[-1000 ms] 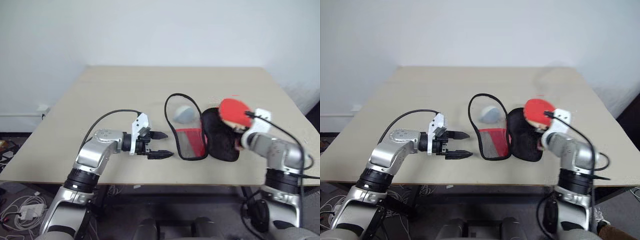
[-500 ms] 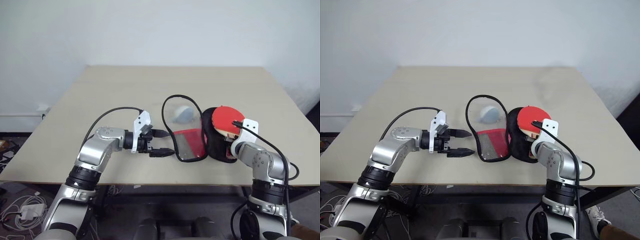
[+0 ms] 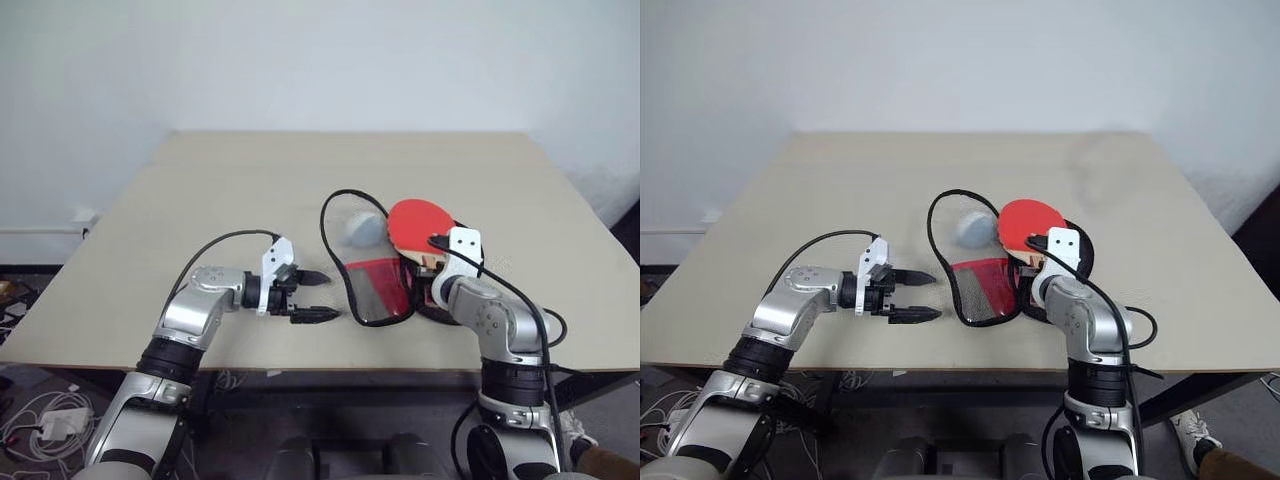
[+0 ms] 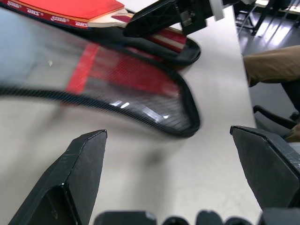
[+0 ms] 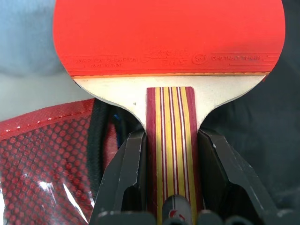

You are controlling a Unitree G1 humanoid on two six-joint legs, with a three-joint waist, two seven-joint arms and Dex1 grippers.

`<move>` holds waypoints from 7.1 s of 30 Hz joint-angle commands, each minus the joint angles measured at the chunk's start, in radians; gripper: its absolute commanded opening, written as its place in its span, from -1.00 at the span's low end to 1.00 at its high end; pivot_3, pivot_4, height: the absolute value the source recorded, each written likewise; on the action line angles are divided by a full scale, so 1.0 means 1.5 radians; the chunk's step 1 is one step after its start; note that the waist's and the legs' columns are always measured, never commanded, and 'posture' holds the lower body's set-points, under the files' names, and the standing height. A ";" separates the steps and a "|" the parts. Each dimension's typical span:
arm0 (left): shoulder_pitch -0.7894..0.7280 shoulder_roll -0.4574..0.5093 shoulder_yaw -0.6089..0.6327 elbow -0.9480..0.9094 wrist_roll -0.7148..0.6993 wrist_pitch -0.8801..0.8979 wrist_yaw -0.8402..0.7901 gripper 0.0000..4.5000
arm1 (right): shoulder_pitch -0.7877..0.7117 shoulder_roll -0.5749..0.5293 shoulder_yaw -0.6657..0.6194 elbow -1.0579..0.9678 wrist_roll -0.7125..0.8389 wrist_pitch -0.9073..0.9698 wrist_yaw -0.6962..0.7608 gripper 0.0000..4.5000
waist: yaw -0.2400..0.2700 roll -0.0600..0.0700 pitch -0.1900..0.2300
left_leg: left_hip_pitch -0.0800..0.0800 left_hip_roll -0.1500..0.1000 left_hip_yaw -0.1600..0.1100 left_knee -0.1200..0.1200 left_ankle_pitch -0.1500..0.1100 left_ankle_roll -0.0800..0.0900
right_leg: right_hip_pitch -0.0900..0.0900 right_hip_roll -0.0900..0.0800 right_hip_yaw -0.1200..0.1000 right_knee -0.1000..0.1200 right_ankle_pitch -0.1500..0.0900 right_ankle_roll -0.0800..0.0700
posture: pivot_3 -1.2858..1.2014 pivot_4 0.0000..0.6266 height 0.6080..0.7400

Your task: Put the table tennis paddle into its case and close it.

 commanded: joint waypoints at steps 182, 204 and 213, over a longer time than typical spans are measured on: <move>-0.204 -0.037 -0.247 0.081 -1.044 0.841 0.893 -0.28 | -0.007 -0.128 -0.069 -0.053 0.117 -0.246 0.035 1.00 | 0.000 0.000 0.000 | 0.000 -0.001 -0.002 -0.002 0.002 -0.003 | -0.002 0.001 0.001 0.000 0.000 0.000 | 0.03 -1.00 1.00; -0.187 0.144 -0.267 -0.264 -0.447 0.422 0.548 0.98 | -0.041 -0.161 -0.075 -0.064 0.180 -0.197 0.130 1.00 | 0.000 0.000 0.000 | 0.001 -0.001 -0.002 -0.006 0.011 -0.010 | -0.004 0.003 0.003 0.000 0.006 -0.007 | 0.03 -1.00 1.00; -0.155 0.064 -0.215 -0.245 -0.270 0.254 0.304 0.98 | -0.080 -0.188 -0.068 -0.025 0.210 -0.150 0.180 1.00 | 0.005 0.000 0.000 | -0.009 -0.001 -0.003 -0.007 0.011 -0.009 | -0.013 0.003 0.004 -0.002 0.007 -0.005 | 0.03 -1.00 1.00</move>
